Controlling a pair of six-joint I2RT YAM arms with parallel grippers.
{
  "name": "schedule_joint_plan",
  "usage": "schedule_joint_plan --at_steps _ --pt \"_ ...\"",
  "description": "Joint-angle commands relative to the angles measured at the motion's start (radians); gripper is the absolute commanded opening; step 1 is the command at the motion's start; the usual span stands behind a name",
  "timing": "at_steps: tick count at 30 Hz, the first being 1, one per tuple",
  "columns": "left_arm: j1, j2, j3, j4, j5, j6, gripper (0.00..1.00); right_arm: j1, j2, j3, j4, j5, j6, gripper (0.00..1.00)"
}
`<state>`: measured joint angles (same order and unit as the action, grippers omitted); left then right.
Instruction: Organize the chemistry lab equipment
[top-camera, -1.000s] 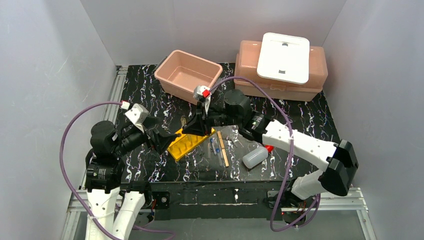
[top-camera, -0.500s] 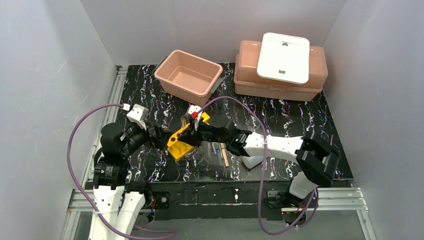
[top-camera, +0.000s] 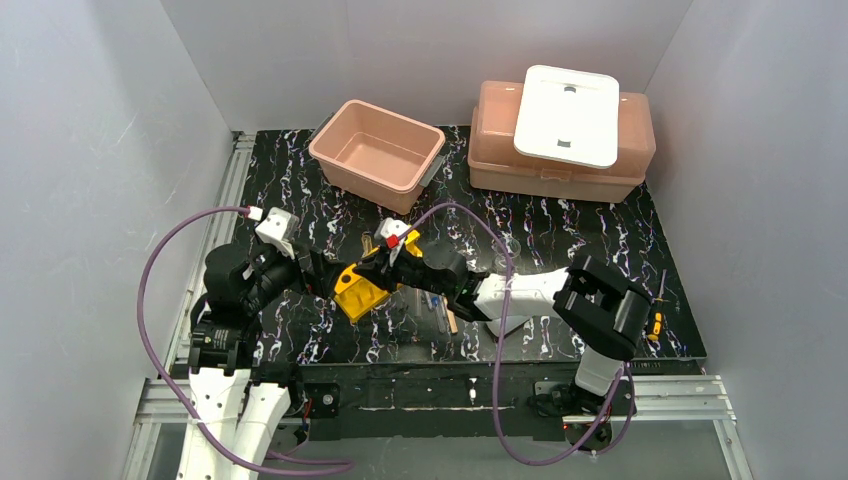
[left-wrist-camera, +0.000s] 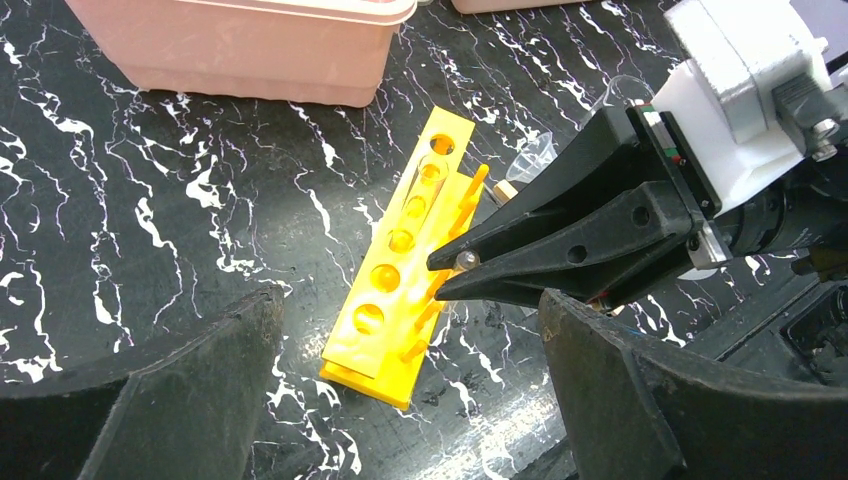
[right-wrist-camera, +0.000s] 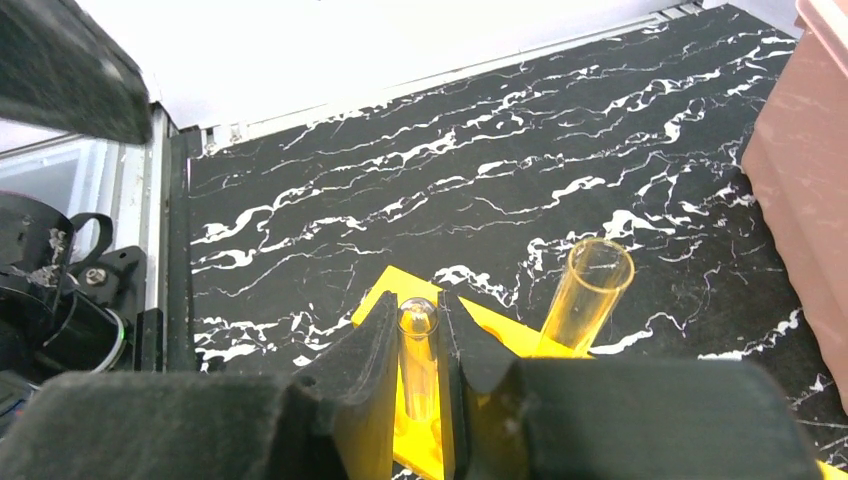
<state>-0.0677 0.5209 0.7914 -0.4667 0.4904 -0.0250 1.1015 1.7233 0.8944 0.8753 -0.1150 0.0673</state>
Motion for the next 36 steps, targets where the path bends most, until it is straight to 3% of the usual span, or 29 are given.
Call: schedule_joint_plan --at_steps 1,36 --pt "0.000 -0.002 -0.008 0.018 0.020 0.015 0.98 0.006 0.025 -0.028 0.160 0.041 -0.005 0.01" --pt "0.000 -0.027 -0.021 0.016 0.031 0.051 0.98 0.006 0.084 -0.063 0.210 0.072 -0.009 0.01"
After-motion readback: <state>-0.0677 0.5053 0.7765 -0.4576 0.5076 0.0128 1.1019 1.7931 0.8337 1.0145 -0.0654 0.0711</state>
